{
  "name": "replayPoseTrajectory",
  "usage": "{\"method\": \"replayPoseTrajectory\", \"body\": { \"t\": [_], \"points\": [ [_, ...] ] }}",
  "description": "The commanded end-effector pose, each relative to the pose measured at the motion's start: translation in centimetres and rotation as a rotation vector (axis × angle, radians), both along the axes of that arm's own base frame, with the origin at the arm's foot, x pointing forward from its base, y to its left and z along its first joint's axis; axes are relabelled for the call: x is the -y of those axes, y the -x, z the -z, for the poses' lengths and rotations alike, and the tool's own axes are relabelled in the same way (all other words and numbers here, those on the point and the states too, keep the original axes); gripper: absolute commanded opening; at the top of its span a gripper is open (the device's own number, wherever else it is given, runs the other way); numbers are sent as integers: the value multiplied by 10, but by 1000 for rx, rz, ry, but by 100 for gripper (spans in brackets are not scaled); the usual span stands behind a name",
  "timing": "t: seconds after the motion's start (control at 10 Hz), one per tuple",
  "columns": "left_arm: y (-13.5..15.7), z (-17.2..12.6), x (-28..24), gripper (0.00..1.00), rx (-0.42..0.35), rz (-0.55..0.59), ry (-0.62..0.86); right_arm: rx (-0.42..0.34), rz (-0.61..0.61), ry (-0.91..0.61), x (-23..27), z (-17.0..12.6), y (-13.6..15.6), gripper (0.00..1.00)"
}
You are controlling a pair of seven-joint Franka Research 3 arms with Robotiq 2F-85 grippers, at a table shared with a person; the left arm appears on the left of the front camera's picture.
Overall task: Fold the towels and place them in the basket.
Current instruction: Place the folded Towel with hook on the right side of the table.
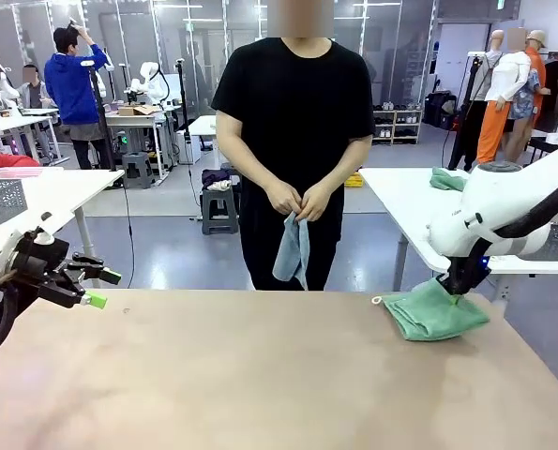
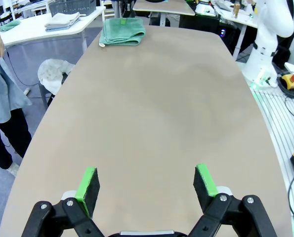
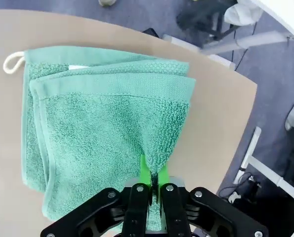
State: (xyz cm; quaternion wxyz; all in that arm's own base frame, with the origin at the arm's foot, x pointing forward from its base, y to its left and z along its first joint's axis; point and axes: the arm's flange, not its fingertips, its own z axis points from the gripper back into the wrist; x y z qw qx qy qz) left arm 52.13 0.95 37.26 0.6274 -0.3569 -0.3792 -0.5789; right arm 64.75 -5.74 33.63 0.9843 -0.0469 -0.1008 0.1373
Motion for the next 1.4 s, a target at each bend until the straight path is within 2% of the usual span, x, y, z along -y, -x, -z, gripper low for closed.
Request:
{"method": "replayPoseTrajectory", "body": {
  "t": [0.0,0.1,0.2,0.3,0.4,0.5,0.6,0.7,0.8,0.9,1.0,1.1,1.3],
  "points": [
    [0,-2,1,97,-4,-1,0,-21,-18,-14,5,3,-17,6],
    [0,-2,1,97,-4,-1,0,-26,-15,-17,5,4,-19,26],
    [0,-2,1,97,-4,-1,0,-28,-12,-12,4,4,-20,26],
    [0,-2,1,97,-4,-1,0,-28,-10,-11,4,3,-21,46],
    [0,-2,1,97,-4,-1,0,-25,-4,-14,7,1,-21,29],
    [0,-2,1,97,-4,-1,0,-24,1,-13,9,-4,-15,66],
    [0,-2,1,97,-4,-1,0,-15,1,-13,11,-13,-3,50],
    [0,-2,1,97,-4,-1,0,2,-6,-15,15,-30,15,86],
    [0,-2,1,97,-4,-1,0,26,-2,-21,23,-52,38,70],
    [0,-2,1,97,-4,-1,0,36,-6,-55,29,-73,62,100],
    [0,-2,1,97,-4,-1,0,47,18,-88,33,-99,91,100],
    [0,-2,1,97,-4,-1,0,15,114,-165,34,-127,125,100],
    [0,-2,1,97,-4,-1,0,77,102,-245,35,-186,183,100]
  ]
}}
